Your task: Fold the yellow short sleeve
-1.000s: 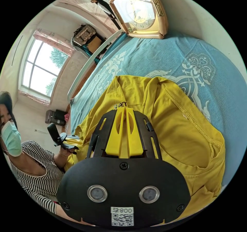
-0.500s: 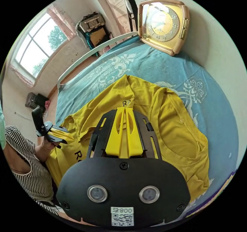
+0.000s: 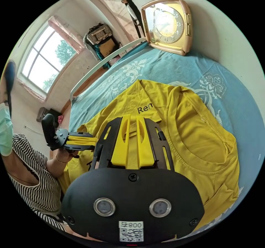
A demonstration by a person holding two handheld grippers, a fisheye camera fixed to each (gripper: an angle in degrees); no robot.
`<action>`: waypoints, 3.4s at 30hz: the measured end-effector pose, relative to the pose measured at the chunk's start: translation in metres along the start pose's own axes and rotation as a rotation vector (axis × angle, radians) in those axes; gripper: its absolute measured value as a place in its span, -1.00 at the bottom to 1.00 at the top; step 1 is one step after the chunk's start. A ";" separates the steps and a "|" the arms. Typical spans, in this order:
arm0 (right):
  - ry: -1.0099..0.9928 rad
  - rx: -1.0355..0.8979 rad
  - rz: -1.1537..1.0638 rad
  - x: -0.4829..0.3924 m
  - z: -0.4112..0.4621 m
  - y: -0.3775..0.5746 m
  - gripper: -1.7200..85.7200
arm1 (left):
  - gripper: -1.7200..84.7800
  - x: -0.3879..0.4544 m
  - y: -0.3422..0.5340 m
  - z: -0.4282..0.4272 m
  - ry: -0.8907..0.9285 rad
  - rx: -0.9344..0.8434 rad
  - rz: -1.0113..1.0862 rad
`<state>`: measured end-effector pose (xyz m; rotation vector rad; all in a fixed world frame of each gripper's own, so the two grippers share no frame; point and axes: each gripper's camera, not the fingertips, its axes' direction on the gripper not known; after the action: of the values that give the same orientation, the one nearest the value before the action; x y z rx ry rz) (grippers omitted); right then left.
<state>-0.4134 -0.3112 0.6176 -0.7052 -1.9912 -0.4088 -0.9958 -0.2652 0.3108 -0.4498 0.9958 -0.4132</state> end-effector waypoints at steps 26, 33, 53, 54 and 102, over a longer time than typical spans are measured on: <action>0.179 -0.273 -0.343 -0.108 0.066 0.024 -0.88 | -0.95 -0.014 -0.001 0.013 0.045 0.010 0.000; 0.261 -0.304 -0.381 -0.120 0.070 0.030 -0.95 | -0.95 -0.037 0.005 -0.012 0.014 0.120 -0.091; 0.148 -0.038 -0.101 -0.042 0.075 -0.104 -0.78 | -0.95 -0.100 0.012 -0.035 -0.017 0.124 -0.262; 0.142 -0.062 -0.107 -0.042 0.082 -0.111 -0.78 | -0.95 -0.101 0.012 -0.036 -0.014 0.125 -0.262; 0.282 -0.088 -0.046 -0.113 -0.024 0.000 -0.97 | -0.95 -0.106 -0.039 0.000 0.113 -0.041 -0.051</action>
<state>-0.3540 -0.3589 0.5309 -0.6204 -1.7334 -0.5932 -1.0518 -0.2425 0.4058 -0.4938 1.1054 -0.4684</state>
